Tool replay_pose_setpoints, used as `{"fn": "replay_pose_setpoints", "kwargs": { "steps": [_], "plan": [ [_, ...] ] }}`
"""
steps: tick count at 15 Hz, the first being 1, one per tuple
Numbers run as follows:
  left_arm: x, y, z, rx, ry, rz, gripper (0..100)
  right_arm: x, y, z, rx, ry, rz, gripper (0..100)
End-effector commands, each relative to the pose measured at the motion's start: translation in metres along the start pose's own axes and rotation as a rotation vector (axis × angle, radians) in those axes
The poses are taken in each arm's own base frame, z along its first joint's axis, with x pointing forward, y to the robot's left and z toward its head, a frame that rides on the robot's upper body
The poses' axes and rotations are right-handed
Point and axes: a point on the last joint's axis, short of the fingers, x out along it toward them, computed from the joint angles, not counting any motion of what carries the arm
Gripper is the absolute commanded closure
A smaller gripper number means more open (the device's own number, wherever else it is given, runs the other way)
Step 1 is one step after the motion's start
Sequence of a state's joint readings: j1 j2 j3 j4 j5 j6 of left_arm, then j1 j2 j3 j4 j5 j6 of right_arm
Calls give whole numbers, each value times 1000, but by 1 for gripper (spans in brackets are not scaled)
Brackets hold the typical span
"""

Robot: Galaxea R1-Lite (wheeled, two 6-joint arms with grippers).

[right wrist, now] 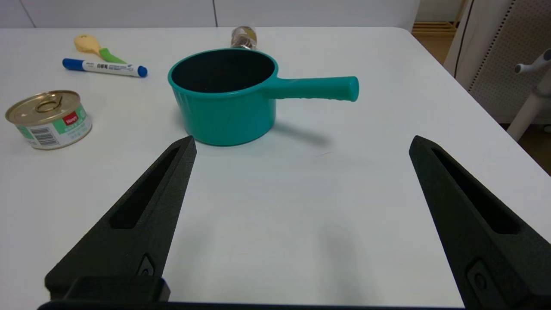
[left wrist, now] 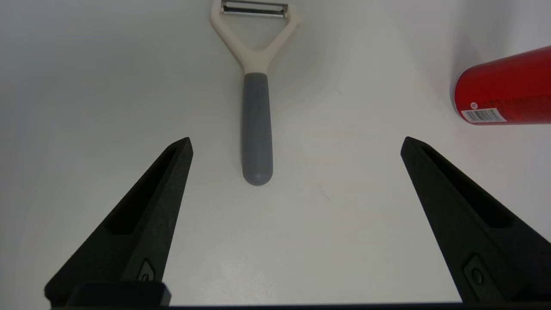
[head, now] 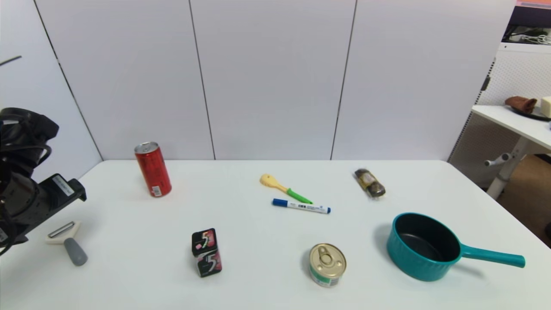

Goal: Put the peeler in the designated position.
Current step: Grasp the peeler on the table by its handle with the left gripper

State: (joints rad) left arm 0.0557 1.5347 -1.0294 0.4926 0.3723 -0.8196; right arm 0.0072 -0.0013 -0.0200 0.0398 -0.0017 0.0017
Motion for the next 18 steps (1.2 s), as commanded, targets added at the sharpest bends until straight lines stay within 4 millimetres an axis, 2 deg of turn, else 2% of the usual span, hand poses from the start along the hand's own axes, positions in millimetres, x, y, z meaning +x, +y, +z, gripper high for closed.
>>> {"fn": "replay_pose_setpoints", "kwargs": {
  "steps": [1,8,13,18],
  "plan": [
    [15,8,-19,32,6,120,0,0,0,0,0,0,1,0],
    [32,19,-35,83,38,232,0,0,0,0,0,0,1,0],
    [40,13,-35,123,51,259,0,0,0,0,0,0,1,0],
    [57,-3,-30,138,54,269,0,0,0,0,0,0,1,0]
  ]
}}
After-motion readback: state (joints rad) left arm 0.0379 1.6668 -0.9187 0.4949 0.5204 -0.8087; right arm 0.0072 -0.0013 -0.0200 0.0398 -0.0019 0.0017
